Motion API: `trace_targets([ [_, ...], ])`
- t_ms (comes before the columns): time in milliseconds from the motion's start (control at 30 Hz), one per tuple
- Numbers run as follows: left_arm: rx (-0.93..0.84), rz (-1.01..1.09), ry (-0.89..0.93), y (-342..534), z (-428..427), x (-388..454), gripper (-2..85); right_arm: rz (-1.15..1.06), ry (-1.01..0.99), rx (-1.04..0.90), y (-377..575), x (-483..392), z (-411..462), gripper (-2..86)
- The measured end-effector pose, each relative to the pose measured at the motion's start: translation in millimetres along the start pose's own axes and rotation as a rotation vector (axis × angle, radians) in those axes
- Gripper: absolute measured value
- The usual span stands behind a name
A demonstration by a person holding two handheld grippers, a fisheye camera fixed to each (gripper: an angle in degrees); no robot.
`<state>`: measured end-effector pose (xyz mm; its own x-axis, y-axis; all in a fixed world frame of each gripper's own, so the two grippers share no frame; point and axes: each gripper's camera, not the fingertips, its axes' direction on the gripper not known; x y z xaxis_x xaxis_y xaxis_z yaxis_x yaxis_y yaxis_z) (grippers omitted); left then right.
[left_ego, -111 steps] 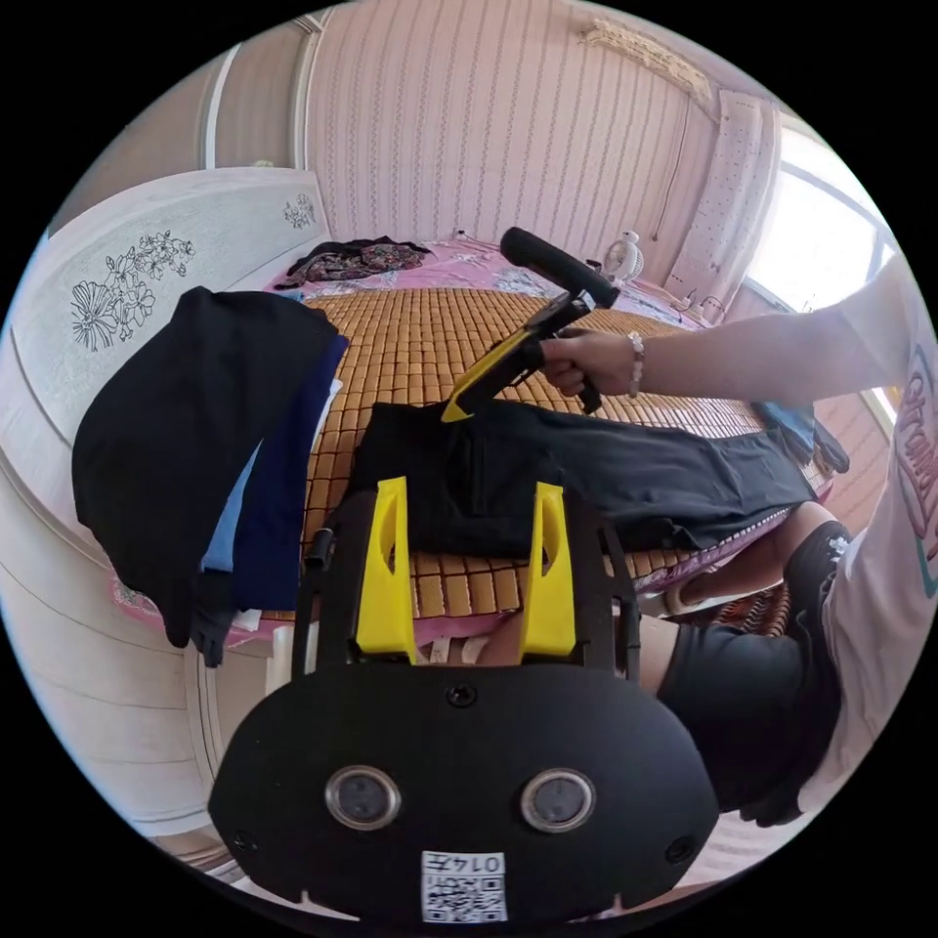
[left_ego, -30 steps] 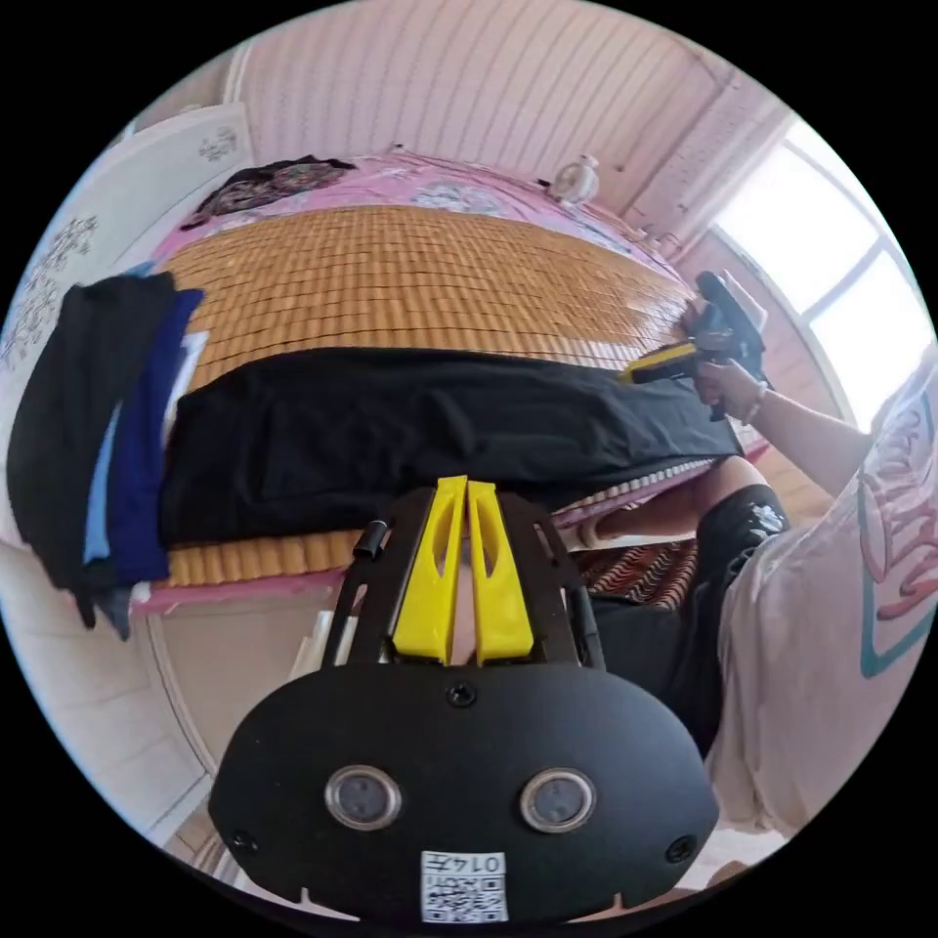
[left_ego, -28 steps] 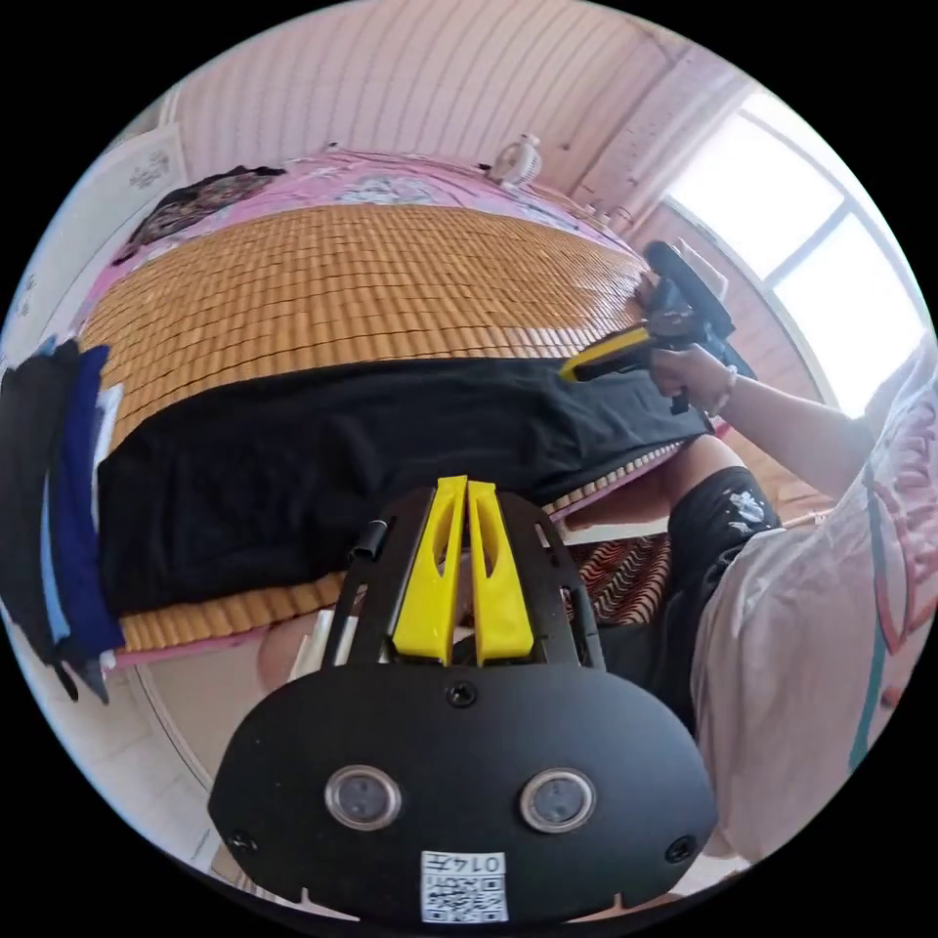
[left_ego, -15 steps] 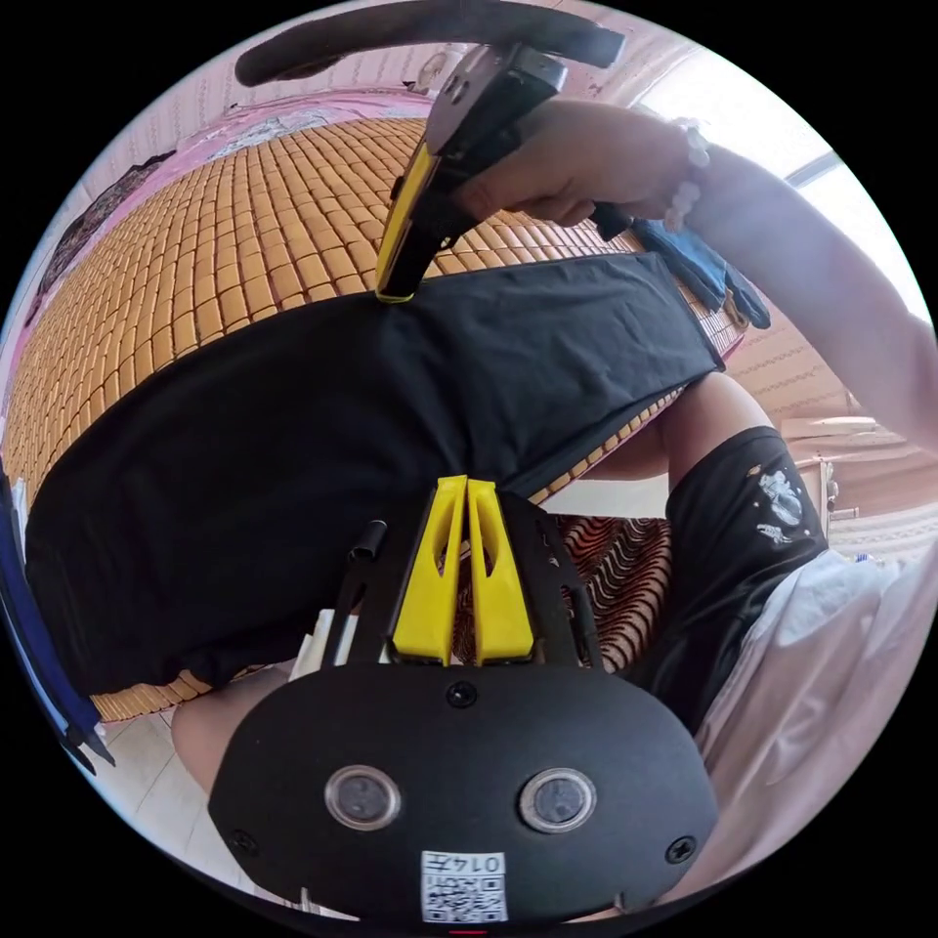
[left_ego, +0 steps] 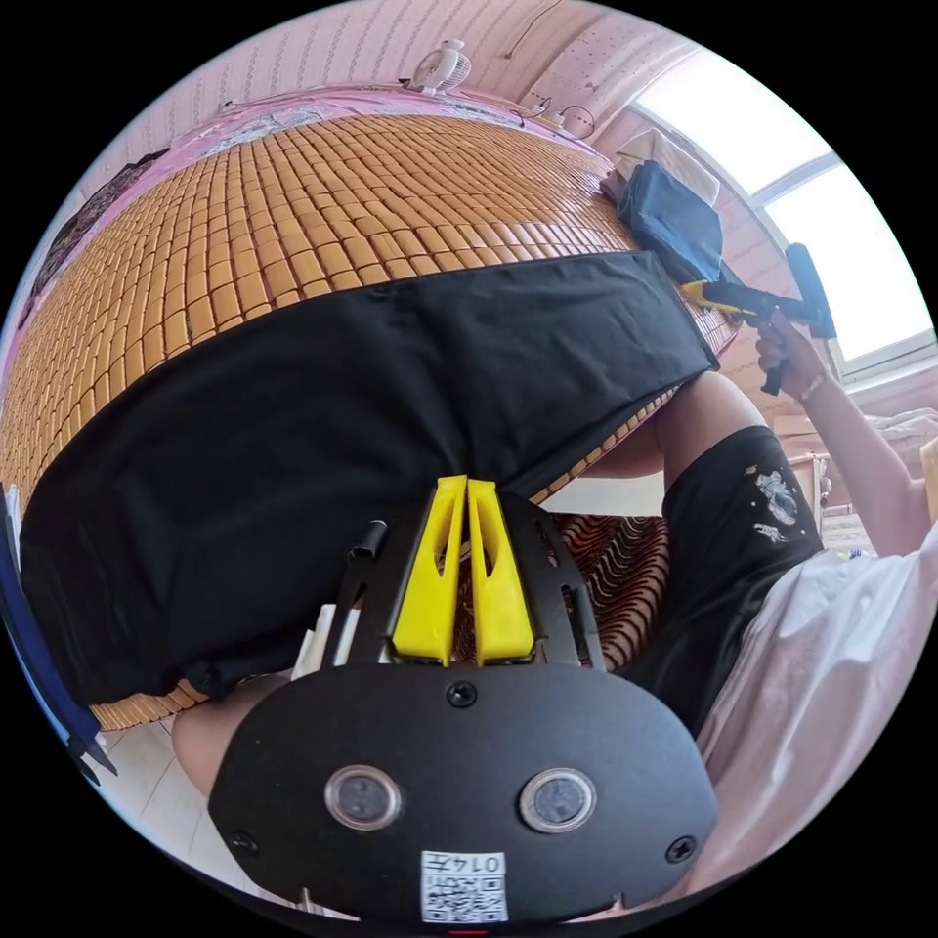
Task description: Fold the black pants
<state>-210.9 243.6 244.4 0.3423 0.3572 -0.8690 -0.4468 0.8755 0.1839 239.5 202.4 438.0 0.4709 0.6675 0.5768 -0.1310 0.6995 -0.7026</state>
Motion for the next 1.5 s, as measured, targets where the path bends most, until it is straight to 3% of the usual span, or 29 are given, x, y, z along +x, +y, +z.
trace_targets([
  [167, -0.029, -0.031, 0.006, -9, 13, -3, -1.0, 0.428, 0.122, 0.046, 76, 132, -79, 13.2],
  [233, -0.041, -0.034, 0.004, -12, 17, -3, -1.0, 0.533, -0.003, -0.061, 98, 166, -86, 12.7],
  [400, -0.079, -0.040, -0.012, -22, 27, -3, -1.0, 0.540, -0.071, -0.056, 117, 186, -110, 2.5],
  [567, -0.123, 0.024, -0.057, -30, 32, 12, -1.0, 0.419, -0.013, 0.071, 120, 185, -169, 1.0],
  [767, -0.122, 0.003, -0.054, -31, 39, 5, -1.0, 0.604, -0.082, 0.013, 154, 232, -177, 4.1],
  [933, -0.055, -0.022, -0.050, -27, 23, -9, -1.0, 0.697, -0.292, 0.233, 207, 260, -211, 14.1],
  [1067, -0.034, -0.081, -0.092, -24, 15, -34, -1.0, 0.688, -0.375, 0.171, 214, 272, -208, 13.8],
  [1200, -0.013, -0.154, -0.111, -18, 5, -58, -1.0, 0.623, -0.329, 0.151, 213, 264, -228, 4.1],
  [1333, -0.004, -0.232, -0.218, -7, -6, -85, -1.0, 0.521, -0.355, 0.259, 214, 247, -267, 2.0],
  [1500, 0.058, -0.414, -0.161, 6, -16, -134, -1.0, 0.345, -0.428, 0.460, 202, 213, -323, 1.1],
])
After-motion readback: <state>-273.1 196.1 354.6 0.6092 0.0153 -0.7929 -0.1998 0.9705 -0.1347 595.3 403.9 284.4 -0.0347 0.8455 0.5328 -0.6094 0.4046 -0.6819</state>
